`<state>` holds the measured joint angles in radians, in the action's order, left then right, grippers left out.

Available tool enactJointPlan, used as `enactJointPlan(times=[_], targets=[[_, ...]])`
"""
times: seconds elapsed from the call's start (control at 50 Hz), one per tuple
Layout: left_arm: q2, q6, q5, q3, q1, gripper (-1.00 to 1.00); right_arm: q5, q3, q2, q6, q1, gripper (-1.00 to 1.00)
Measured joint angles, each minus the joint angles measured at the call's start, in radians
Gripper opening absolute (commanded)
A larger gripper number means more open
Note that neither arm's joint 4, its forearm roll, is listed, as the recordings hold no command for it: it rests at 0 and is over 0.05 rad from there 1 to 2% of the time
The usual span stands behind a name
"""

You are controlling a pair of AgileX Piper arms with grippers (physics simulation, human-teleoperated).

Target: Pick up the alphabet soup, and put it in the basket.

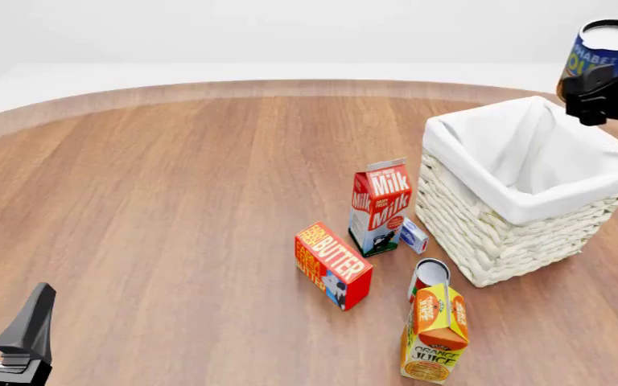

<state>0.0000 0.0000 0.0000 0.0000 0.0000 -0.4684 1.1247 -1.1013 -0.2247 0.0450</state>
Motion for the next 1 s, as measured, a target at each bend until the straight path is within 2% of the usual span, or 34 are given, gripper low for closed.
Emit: enactJointPlan(times=[1.0], targets=[[0.000,0.000,0.000,0.000,0.000,1.00,0.028,0.033,-0.172,-0.026,0.021,-1.00]])
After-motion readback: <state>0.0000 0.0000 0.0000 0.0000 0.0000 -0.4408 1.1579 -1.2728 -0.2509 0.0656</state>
